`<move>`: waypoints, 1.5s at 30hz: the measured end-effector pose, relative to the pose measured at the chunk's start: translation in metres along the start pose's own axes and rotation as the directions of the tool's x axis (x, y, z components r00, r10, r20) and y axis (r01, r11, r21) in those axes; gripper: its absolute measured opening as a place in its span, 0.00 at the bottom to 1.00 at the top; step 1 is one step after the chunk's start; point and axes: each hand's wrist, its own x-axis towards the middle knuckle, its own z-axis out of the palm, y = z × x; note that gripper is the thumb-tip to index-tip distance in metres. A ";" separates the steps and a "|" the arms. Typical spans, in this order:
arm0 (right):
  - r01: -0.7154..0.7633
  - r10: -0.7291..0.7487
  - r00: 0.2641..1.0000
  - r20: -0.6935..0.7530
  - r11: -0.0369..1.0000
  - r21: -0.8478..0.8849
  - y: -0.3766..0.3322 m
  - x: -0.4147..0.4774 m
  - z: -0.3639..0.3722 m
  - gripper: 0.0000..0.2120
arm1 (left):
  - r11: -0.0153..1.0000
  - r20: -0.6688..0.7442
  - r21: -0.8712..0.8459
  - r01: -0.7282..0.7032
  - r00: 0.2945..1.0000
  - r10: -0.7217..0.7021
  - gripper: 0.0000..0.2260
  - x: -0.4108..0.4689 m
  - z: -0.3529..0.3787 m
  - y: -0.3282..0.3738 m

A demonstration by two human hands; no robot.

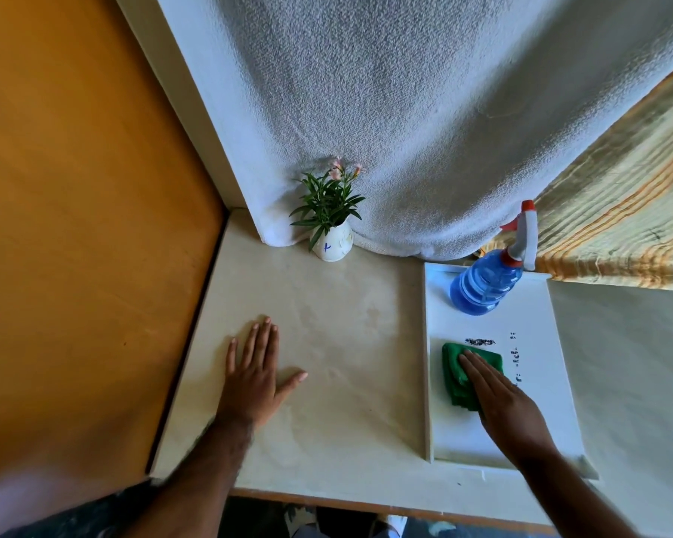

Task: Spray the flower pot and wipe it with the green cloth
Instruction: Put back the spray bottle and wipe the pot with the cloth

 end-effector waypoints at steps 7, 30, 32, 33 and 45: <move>0.194 -0.180 0.974 -0.141 0.976 0.094 -0.057 0.056 -0.023 0.26 | 1.000 -0.069 -0.005 0.001 0.998 -0.001 0.44 0.000 0.013 -0.005; 0.711 -0.721 0.664 -0.201 0.691 -0.130 -0.149 0.258 0.027 0.17 | 0.999 -0.195 0.040 -0.014 0.981 0.021 0.46 0.001 0.026 -0.011; 0.712 -0.715 0.673 -0.190 0.696 -0.093 -0.147 0.255 0.033 0.17 | 0.999 -0.189 0.039 -0.010 0.982 0.017 0.46 0.001 0.027 -0.011; 0.714 -0.714 0.676 -0.181 0.696 -0.075 -0.147 0.254 0.036 0.18 | 0.999 -0.187 0.038 -0.008 0.982 0.015 0.46 0.002 0.027 -0.011; 0.758 -0.741 0.639 -0.204 0.652 0.003 -0.165 0.258 0.022 0.16 | 0.999 -0.180 0.038 -0.014 0.984 0.020 0.46 0.002 0.030 -0.013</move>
